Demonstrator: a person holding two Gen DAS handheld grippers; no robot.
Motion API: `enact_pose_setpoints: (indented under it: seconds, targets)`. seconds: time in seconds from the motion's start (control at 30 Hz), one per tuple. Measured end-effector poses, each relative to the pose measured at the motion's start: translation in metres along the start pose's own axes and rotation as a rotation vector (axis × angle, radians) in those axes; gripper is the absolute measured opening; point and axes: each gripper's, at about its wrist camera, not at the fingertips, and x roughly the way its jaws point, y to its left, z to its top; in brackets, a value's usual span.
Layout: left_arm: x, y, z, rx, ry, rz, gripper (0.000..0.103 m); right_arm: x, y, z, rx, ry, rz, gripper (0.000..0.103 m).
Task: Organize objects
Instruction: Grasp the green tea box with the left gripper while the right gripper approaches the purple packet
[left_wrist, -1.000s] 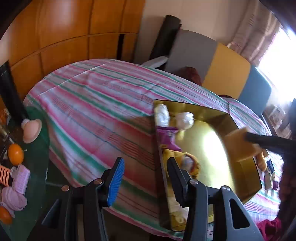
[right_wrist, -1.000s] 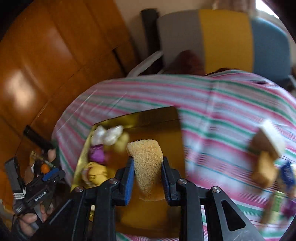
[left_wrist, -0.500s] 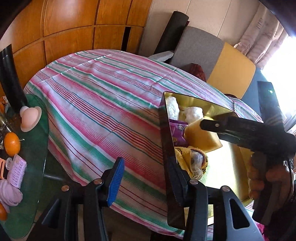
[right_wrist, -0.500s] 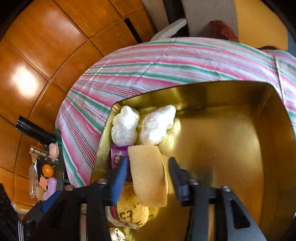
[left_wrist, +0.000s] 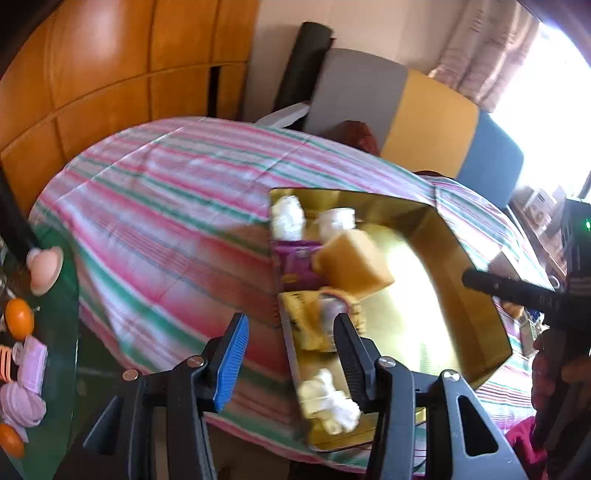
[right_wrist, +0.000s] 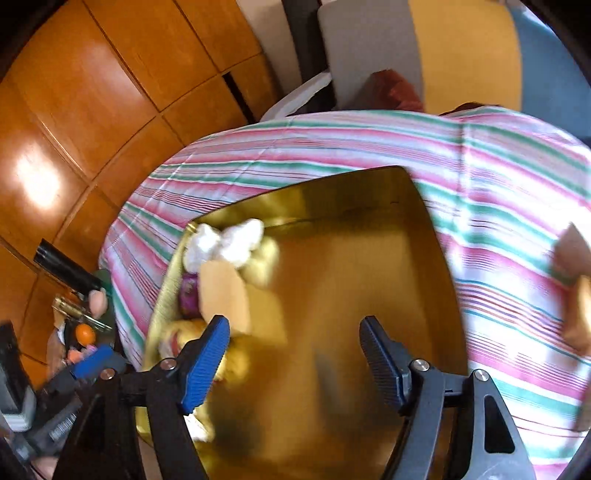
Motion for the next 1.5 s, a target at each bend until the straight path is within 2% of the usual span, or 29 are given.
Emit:
enact_pose_setpoints:
  seconds: [0.17,0.37,0.53,0.7,0.9,0.97,1.0,1.07,1.2,1.37,1.5]
  targets:
    - [-0.005,-0.033,0.004,0.092,-0.010,-0.036,0.048,-0.037,-0.034,-0.021,0.007,-0.041,-0.069,0.076]
    - [-0.003,-0.081,0.003,0.211,0.010,-0.106,0.048,-0.086,-0.089,-0.039,0.095,-0.105,-0.144,0.076]
    - [0.003,-0.119,0.002,0.292,0.043,-0.162,0.048,-0.135,-0.147,-0.049,0.184,-0.171,-0.246,0.077]
    - [0.006,-0.165,0.000,0.391,0.054,-0.239,0.043,-0.185,-0.213,-0.061,0.301,-0.234,-0.373,0.077]
    - [0.016,-0.226,-0.001,0.477,0.092,-0.359,0.035,-0.228,-0.299,-0.092,0.539,-0.321,-0.492,0.077]
    - [0.023,-0.253,-0.006,0.507,0.130,-0.408,0.033,-0.233,-0.321,-0.110,0.628,-0.345,-0.487,0.077]
    - [0.027,-0.265,-0.009,0.513,0.150,-0.433,0.033,-0.232,-0.332,-0.119,0.710,-0.345,-0.448,0.077]
    - [0.035,-0.288,-0.016,0.520,0.191,-0.484,0.032,-0.238,-0.341,-0.124,0.765,-0.386,-0.390,0.076]
    - [0.058,-0.337,-0.032,0.535,0.276,-0.511,0.033,-0.239,-0.341,-0.124,0.771,-0.409,-0.357,0.077]
    - [0.085,-0.387,-0.047,0.562,0.359,-0.514,0.043,-0.236,-0.340,-0.119,0.756,-0.400,-0.335,0.077]
    - [0.103,-0.413,-0.056,0.558,0.415,-0.514,0.046,-0.232,-0.341,-0.123,0.765,-0.392,-0.319,0.078]
